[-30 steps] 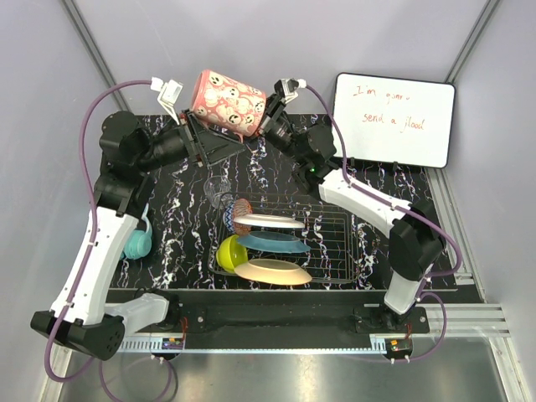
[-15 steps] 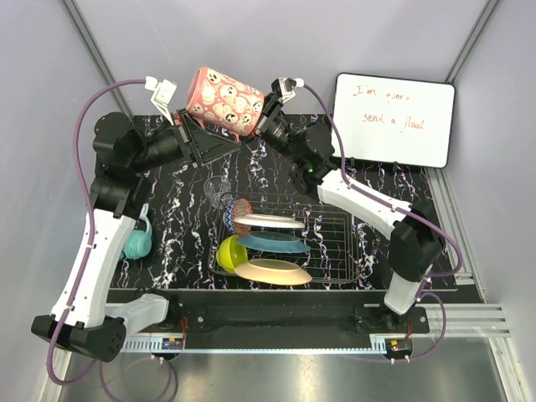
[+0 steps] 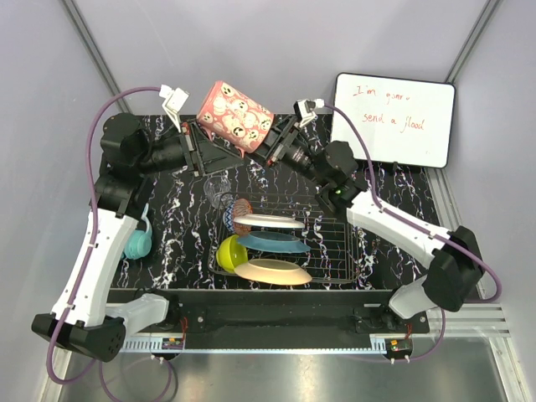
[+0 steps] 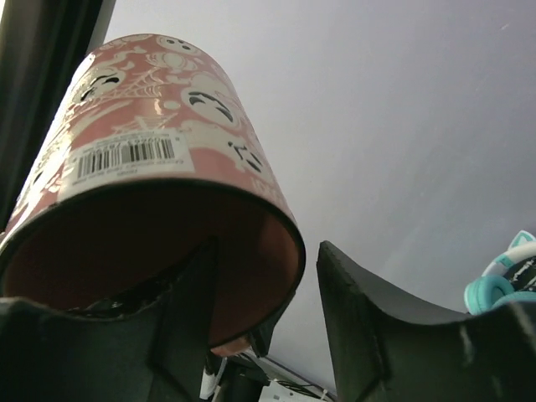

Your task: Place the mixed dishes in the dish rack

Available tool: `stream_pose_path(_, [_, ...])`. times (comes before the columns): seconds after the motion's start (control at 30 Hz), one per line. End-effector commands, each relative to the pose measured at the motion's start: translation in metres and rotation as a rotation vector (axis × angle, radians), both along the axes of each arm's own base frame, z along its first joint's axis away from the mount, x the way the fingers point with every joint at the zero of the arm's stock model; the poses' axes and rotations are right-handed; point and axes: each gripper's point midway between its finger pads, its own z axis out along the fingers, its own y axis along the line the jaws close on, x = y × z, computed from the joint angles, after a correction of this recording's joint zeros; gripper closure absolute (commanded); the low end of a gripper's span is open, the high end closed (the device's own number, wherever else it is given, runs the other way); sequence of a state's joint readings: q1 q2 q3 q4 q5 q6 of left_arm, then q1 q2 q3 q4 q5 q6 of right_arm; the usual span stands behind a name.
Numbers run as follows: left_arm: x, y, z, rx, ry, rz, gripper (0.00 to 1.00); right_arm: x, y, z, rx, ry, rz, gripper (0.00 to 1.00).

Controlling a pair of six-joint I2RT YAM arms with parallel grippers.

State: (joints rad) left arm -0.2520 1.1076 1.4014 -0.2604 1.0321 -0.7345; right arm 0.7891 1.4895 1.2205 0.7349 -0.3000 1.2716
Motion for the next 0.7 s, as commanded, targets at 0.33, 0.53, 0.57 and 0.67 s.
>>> stream_pose_path(0.33, [0.004, 0.02, 0.063, -0.011, -0.314, 0.164, 1.0, -0.022, -0.055, -0.029, -0.18, -0.05, -0.031, 0.3])
stream_pose_path(0.53, [0.013, 0.007, 0.049, 0.172, -0.404, 0.224, 1.0, -0.049, -0.131, -0.064, -0.404, -0.078, -0.246, 0.24])
stream_pose_path(0.57, [0.017, 0.002, 0.043, 0.188, -0.4, 0.226, 1.0, -0.052, -0.143, -0.063, -0.42, -0.087, -0.298, 0.23])
stream_pose_path(0.67, [0.021, -0.021, 0.021, 0.263, -0.41, 0.21, 1.0, -0.061, -0.199, -0.057, -0.446, -0.071, -0.539, 0.24])
